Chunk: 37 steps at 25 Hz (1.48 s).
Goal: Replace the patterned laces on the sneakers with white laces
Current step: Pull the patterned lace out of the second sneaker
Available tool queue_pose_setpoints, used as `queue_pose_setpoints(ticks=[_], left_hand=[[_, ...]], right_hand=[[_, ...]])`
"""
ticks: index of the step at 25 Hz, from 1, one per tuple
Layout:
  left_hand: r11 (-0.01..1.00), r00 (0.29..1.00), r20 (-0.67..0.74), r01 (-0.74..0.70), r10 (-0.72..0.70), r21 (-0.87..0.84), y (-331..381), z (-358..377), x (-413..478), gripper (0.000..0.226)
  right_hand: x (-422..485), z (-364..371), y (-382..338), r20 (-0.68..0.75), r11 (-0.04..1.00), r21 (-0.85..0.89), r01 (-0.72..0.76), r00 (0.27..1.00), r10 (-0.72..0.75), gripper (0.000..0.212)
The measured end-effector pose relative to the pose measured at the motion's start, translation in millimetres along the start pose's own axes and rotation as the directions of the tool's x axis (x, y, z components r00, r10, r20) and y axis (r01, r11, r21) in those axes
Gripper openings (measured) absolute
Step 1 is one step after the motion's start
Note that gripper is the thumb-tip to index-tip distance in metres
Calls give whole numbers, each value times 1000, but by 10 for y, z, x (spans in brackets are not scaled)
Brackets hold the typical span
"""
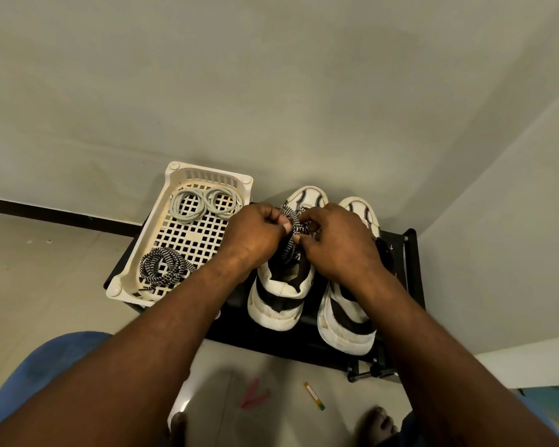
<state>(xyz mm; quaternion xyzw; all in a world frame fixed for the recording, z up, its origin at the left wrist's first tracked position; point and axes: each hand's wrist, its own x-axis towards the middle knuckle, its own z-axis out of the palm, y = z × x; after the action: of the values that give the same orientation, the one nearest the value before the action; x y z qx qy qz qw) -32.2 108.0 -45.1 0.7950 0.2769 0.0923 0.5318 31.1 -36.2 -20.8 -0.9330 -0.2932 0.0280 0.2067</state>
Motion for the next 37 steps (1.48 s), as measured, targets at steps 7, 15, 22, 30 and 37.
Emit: queue_pose_setpoints(ticks=[7,15,22,30,37], left_hand=[[997,994,102,-46,39,68,-9,-58,-36,23],[1000,994,109,-29,30,-7,1,-21,9,26],[995,991,133,20,-7,-96,-28,15,25,31],[939,981,34,-194,192,285,-17,7,-35,12],[860,963,44,-257,265,440,33,-21,-86,14]], right_hand=[[20,82,22,-74,991,124,-56,995,65,23],[47,97,56,-81,850,507,-144,974,213,15],[83,-103,31,-53,423,899,-116,929,367,16],[34,-86,285,-28,984,3,177,984,-177,25],[21,-204,210,-95,670,740,59,995,17,11]])
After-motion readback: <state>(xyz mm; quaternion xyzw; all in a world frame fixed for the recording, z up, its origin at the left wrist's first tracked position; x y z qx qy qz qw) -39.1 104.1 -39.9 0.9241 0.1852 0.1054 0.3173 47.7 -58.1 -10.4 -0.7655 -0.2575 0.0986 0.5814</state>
